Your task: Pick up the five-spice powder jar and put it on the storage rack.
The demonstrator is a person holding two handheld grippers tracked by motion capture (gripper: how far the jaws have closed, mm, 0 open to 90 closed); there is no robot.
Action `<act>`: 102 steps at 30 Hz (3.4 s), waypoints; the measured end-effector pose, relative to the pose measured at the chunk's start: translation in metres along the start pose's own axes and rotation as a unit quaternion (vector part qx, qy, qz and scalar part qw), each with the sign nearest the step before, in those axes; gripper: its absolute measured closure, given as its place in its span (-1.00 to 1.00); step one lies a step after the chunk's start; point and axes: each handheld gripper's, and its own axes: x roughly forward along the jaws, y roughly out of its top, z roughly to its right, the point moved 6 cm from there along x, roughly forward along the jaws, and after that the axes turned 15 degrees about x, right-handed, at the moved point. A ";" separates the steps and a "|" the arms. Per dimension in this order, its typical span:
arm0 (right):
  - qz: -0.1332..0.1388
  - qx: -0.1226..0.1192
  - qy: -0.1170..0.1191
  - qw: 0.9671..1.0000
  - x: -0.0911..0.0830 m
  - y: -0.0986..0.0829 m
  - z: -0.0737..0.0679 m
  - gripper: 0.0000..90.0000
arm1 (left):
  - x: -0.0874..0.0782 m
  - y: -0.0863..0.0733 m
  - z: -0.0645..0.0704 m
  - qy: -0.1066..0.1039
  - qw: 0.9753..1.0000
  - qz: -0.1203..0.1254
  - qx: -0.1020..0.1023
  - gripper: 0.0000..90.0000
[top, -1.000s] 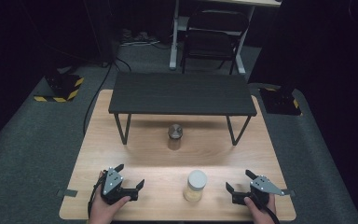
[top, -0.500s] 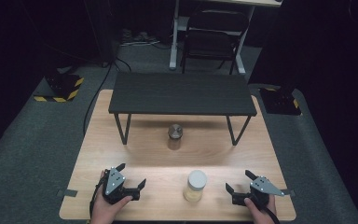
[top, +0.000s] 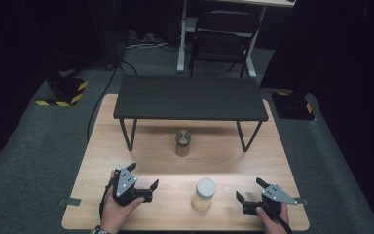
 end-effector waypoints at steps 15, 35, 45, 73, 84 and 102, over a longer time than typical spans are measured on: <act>0.001 0.005 0.003 1.000 0.000 0.000 0.002 -1.00 | 0.043 0.026 0.003 -0.006 1.000 0.016 0.008 -0.99; 0.000 0.010 0.009 1.000 0.000 0.001 0.004 -1.00 | 0.122 0.041 0.001 -0.018 1.000 0.019 -0.009 -0.94; 0.003 0.013 0.010 1.000 -0.001 0.000 0.005 -1.00 | 0.152 0.045 -0.003 -0.021 0.999 0.032 -0.031 -0.77; 0.007 0.021 0.013 1.000 -0.001 -0.001 0.006 -1.00 | 0.166 0.043 -0.001 0.003 0.998 0.048 -0.040 -0.22; 0.007 0.022 0.015 1.000 -0.002 -0.001 0.007 -1.00 | 0.153 0.042 -0.002 0.002 0.998 0.054 -0.035 -0.22; 0.003 0.014 0.015 1.000 -0.001 0.000 0.006 -1.00 | 0.105 0.044 -0.004 0.007 0.997 0.066 -0.032 -0.22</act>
